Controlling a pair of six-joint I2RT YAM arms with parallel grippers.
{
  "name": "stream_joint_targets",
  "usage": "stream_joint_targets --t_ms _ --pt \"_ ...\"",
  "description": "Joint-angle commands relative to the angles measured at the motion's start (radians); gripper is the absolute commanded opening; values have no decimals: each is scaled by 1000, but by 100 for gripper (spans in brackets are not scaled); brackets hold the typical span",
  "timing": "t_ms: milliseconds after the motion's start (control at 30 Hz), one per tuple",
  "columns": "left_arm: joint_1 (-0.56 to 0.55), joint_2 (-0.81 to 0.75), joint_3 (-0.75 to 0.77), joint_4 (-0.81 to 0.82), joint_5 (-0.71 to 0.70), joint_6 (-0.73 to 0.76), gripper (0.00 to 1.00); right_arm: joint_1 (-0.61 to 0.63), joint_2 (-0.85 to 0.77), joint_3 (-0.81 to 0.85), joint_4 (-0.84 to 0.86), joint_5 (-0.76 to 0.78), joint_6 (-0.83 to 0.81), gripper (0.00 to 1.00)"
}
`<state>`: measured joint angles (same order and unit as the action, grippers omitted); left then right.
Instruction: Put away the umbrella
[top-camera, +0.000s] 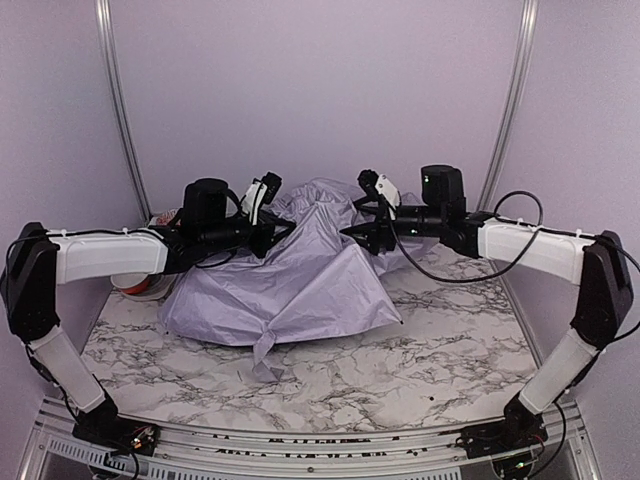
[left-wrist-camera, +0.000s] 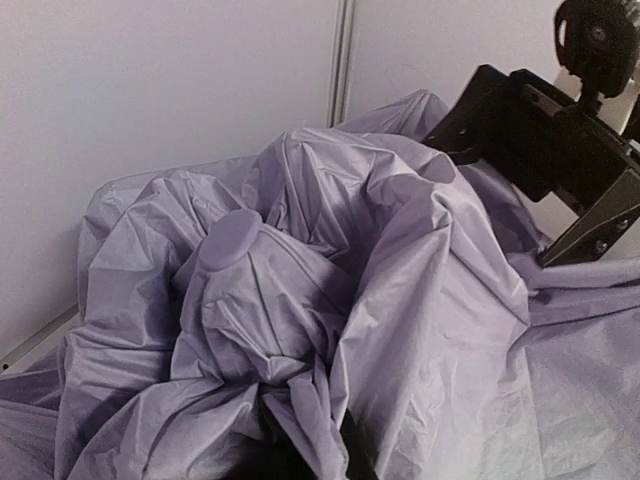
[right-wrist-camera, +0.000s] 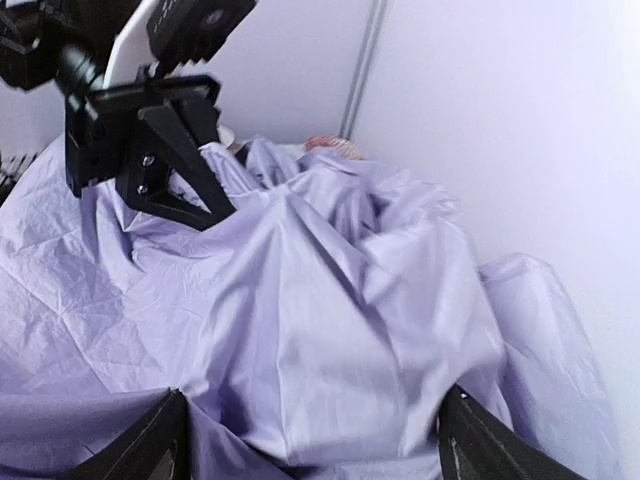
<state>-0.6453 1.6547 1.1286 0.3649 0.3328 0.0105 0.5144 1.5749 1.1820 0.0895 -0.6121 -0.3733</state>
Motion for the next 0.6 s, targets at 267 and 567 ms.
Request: stream_joint_targets --t_ms 267,567 --pt "-137 13 69 -3 341 185 0 130 161 209 -158 -205 -113 72" --pt "-130 102 68 132 95 -10 1 151 115 117 -204 -85 -68 39"
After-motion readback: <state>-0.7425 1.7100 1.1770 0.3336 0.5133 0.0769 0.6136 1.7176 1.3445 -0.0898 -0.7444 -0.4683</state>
